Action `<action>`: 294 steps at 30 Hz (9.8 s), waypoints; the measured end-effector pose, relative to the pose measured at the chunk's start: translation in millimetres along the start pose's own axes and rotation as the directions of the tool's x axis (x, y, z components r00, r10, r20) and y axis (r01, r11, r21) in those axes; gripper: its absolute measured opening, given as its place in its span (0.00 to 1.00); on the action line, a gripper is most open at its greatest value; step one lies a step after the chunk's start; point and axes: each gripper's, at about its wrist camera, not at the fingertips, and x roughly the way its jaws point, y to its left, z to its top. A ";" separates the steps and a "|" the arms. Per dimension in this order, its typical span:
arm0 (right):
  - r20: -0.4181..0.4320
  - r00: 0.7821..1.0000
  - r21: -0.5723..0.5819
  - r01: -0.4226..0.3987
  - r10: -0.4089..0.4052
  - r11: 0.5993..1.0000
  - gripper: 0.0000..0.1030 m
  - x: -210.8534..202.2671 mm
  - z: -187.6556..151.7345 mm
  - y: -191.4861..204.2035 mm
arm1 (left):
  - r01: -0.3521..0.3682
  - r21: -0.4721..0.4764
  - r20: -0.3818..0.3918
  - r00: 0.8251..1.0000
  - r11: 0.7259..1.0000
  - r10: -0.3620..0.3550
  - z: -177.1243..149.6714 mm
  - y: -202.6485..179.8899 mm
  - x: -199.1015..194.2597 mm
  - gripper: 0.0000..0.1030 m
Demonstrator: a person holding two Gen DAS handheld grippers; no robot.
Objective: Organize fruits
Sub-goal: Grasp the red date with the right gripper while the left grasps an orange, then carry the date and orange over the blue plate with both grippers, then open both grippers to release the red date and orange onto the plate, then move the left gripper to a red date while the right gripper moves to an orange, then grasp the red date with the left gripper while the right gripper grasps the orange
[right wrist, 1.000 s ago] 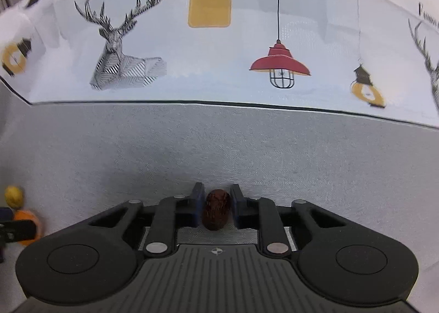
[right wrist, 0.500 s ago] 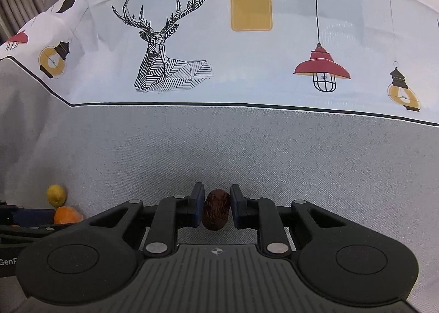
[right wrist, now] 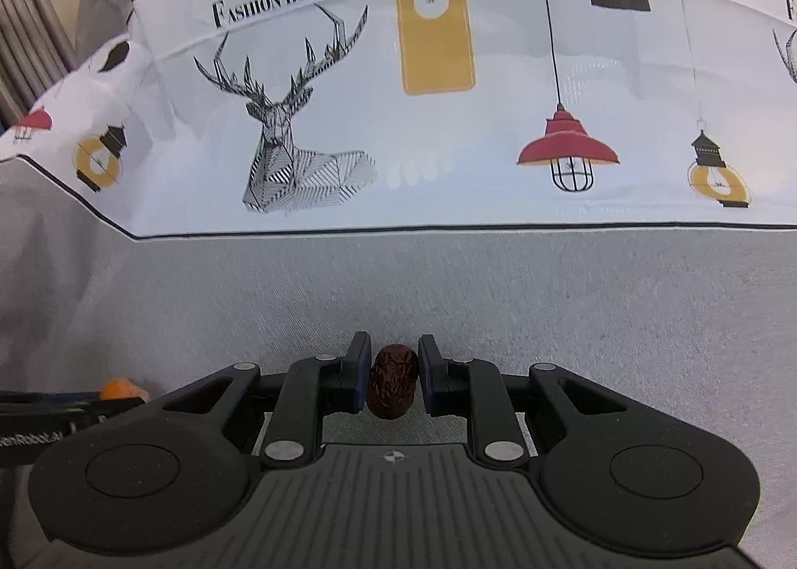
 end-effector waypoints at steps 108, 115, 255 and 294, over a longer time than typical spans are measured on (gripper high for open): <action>-0.022 0.992 0.019 0.124 -0.124 0.992 0.21 -160.6 -124.7 -52.0 | 0.287 0.487 -0.008 0.946 0.825 -0.324 -156.8 -127.6 -71.5 0.40; -0.024 0.992 0.011 0.124 -0.124 0.992 0.21 -159.4 -125.9 -49.5 | 0.286 0.488 -0.008 0.946 0.825 -0.323 -156.9 -128.6 -72.3 0.40; -0.096 0.993 -0.031 -0.067 0.064 0.997 0.36 -2.1 -57.8 74.1 | 0.056 0.016 0.007 0.998 0.998 -0.056 -24.3 33.7 8.5 0.20; 0.054 0.994 -0.033 -0.097 0.099 0.995 0.34 -33.7 -48.3 77.8 | -0.014 0.041 0.075 0.997 0.999 0.011 -17.2 36.7 -22.6 0.19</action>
